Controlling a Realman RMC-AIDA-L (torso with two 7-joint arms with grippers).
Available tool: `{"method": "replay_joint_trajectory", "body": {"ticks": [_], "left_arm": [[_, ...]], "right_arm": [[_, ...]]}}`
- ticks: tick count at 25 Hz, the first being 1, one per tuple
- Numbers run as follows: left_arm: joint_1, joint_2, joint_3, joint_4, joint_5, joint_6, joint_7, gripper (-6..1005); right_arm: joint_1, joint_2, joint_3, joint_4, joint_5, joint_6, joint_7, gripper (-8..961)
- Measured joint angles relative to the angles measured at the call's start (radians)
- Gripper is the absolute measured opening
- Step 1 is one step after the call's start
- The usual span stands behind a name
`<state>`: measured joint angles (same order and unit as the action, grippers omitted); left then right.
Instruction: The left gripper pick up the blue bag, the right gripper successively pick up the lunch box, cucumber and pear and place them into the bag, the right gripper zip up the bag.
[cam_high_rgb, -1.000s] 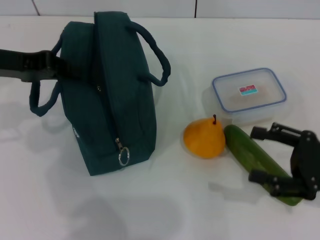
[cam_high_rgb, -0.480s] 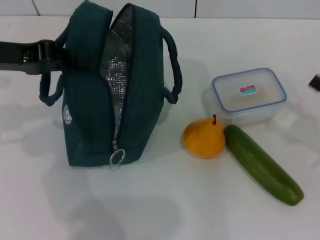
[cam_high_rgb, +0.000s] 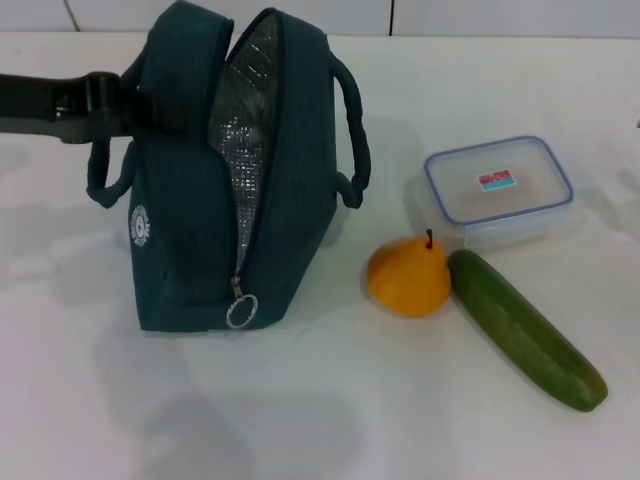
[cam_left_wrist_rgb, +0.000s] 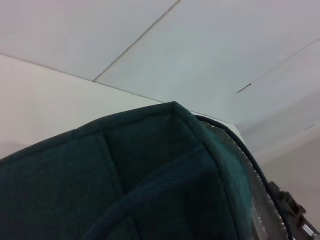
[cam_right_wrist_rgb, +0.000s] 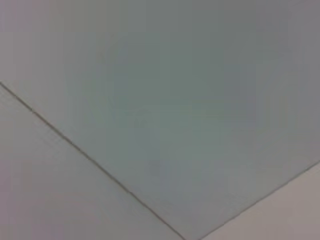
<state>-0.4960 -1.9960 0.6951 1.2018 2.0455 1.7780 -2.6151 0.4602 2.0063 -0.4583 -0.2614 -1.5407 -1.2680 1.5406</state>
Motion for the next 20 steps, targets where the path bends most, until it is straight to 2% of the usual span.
{"method": "replay_joint_trajectory", "body": {"ticks": [5, 14, 20], "left_arm": [[-0.011, 0.002, 0.000, -0.001, 0.002, 0.000, -0.002, 47], [-0.018, -0.002, 0.000, -0.002, -0.006, 0.000, -0.006, 48], [-0.018, -0.003, 0.000, -0.005, -0.007, -0.002, -0.007, 48]], "right_arm": [[0.061, -0.007, -0.027, 0.061, -0.009, 0.044, 0.025, 839], [0.111, 0.005, -0.092, 0.117, -0.010, 0.136, 0.032, 839], [0.137, 0.008, -0.103, 0.145, -0.010, 0.141, 0.033, 838]]}}
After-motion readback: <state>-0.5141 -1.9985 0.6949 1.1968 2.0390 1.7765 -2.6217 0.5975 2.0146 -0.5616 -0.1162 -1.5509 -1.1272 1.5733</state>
